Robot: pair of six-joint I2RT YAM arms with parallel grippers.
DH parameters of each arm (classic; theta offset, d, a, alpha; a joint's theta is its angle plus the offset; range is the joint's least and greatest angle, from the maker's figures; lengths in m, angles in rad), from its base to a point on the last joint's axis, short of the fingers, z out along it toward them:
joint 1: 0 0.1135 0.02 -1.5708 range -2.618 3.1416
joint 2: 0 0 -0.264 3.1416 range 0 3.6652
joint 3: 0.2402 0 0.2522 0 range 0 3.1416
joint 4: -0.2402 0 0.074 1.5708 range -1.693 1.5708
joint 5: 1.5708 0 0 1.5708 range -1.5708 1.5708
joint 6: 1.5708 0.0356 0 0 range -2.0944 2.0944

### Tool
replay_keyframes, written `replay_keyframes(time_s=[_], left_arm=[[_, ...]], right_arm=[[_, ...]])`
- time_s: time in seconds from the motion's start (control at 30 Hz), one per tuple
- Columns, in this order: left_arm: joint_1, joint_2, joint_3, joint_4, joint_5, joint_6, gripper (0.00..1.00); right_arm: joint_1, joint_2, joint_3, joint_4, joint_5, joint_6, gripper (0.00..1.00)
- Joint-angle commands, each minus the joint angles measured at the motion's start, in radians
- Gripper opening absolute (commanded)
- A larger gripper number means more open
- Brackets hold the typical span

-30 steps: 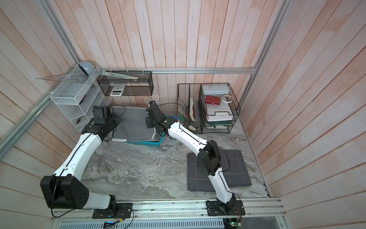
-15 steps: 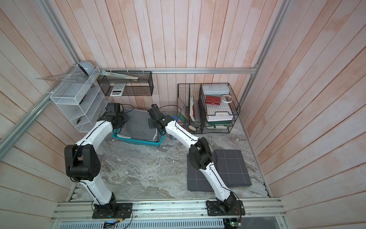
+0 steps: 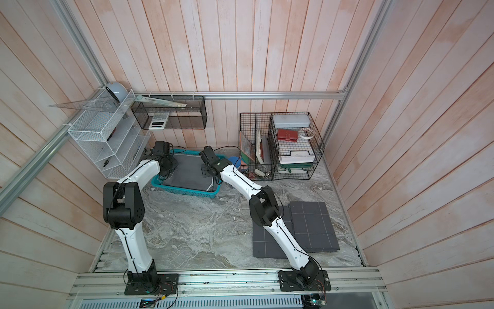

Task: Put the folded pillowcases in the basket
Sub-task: Place the pillowcase in the basket.

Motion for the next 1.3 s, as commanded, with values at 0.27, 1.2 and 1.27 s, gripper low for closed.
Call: replay_keyframes(time_s=[0.27, 1.2, 1.27], left_arm=[[0.006, 0.054, 0.056, -0.046, -0.065, 0.014, 0.08], [-0.082, -0.771, -0.577, 0.204, -0.052, -0.032, 0.96], [-0.08, -0.862, -0.678, 0.237, 0.002, -0.036, 0.99]], right_arm=[[-0.013, 0.017, 0.036, -0.084, 0.104, -0.012, 0.13], [0.089, -0.881, -0.878, 0.131, 0.195, -0.051, 0.62], [0.086, -1.049, -1.115, 0.252, 0.236, -0.018, 0.68]])
